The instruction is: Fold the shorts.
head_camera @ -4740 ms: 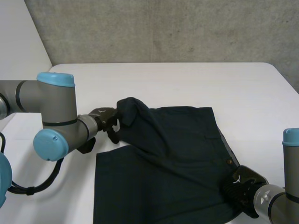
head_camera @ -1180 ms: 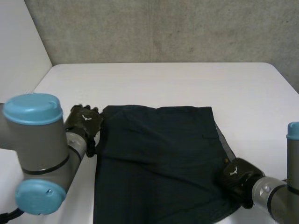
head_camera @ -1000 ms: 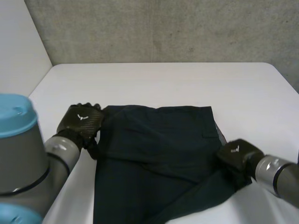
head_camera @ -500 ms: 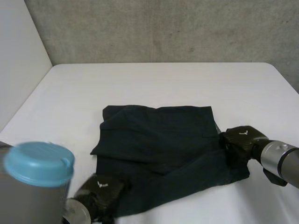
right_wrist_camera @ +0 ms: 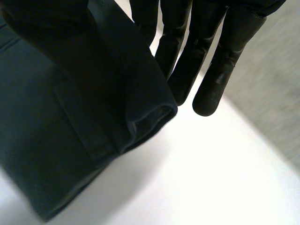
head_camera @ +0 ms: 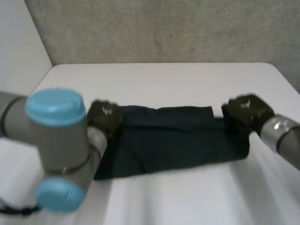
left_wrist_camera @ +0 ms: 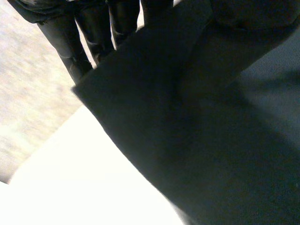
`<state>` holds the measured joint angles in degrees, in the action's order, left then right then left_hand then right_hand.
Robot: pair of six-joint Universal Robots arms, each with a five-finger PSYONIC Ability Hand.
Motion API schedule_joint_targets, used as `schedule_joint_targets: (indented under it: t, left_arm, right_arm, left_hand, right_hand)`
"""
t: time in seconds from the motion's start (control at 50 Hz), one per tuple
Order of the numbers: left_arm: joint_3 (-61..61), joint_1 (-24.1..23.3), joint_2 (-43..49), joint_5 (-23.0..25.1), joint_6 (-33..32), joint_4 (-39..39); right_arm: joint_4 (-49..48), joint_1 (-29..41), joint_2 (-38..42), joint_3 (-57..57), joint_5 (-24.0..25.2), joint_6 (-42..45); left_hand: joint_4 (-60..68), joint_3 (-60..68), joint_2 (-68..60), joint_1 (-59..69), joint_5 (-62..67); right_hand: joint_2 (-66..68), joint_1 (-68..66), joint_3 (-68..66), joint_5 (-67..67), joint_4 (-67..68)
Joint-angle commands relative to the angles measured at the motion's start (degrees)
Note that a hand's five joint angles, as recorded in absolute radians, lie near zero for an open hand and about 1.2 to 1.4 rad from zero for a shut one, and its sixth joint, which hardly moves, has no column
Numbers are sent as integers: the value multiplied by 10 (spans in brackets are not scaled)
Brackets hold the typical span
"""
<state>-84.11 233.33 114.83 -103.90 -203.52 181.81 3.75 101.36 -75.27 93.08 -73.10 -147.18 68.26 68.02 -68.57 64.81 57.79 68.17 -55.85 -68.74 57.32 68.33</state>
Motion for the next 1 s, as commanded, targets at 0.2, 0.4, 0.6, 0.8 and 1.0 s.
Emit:
schedule_joint_targets:
  t: [0.2, 0.4, 0.6, 0.8, 1.0]
  left_arm:
    - [413, 59, 340, 9, -69, -3]
    - [457, 46, 397, 11, -64, 8]
    - [228, 46, 184, 19, -20, 13]
    - [45, 51, 58, 92, 70, 27]
    - [27, 56, 57, 92, 69, 65]
  right_arm:
    - [-117, 91, 300, -323, -93, 33]
    - [-152, 101, 369, -363, -112, 18]
    - [-9, 92, 188, -226, -81, -88]
    - [24, 68, 193, -135, -56, -88]
    - [-27, 53, 217, -126, -90, -69]
  left_hand:
    - [-23, -21, 26, 11, -19]
    - [-583, -580, 586, -548, -578]
    - [-583, -580, 586, -548, -578]
    - [-579, -576, 582, -544, -574]
    - [-575, -573, 578, -541, -571]
  right_hand:
    - [118, -242, -113, 127, 117]
    - [-582, 458, 587, -573, -583]
    - [-582, 458, 587, -573, -583]
    - [-510, 387, 516, -502, -512]
    - [-334, 210, 339, -325, -335]
